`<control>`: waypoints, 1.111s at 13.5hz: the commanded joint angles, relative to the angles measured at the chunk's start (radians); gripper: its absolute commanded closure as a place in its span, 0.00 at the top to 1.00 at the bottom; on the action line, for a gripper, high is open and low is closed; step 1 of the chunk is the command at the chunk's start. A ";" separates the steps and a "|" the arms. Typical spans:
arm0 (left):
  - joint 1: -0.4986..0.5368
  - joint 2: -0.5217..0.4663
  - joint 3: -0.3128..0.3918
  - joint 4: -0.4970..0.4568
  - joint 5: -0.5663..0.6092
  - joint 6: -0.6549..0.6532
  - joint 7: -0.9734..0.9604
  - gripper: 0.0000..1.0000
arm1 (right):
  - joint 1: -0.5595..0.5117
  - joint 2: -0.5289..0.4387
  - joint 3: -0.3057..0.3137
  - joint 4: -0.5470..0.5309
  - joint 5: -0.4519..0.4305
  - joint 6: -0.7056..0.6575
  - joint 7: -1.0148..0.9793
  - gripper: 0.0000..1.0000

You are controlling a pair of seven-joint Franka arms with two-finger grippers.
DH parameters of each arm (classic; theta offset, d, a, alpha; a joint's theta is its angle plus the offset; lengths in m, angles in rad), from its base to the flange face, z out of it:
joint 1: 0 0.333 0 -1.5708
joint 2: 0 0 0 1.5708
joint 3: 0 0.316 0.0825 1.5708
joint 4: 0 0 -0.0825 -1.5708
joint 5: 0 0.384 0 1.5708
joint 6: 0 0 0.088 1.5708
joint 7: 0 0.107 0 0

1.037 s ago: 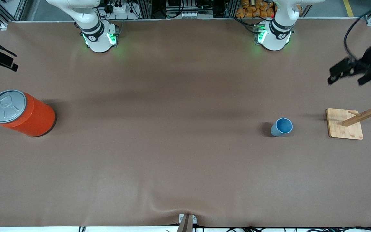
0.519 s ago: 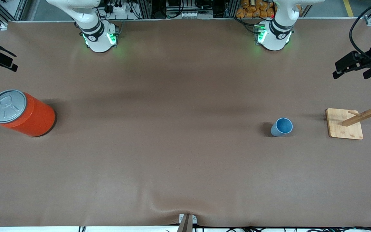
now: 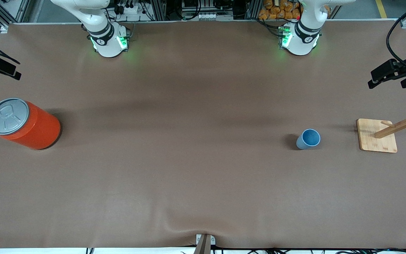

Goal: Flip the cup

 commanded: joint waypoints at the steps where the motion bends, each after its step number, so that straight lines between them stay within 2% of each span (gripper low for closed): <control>1: 0.003 -0.007 -0.004 -0.003 0.006 0.004 -0.007 1.00 | -0.007 -0.008 0.007 -0.002 0.010 0.003 -0.001 1.00; 7: 0.005 0.025 0.000 -0.013 0.010 0.016 -0.010 1.00 | -0.007 -0.008 0.009 -0.002 0.010 0.023 -0.003 1.00; 15: 0.000 0.019 -0.004 0.000 0.011 0.013 -0.003 1.00 | -0.008 -0.008 0.009 -0.005 0.010 0.025 -0.006 1.00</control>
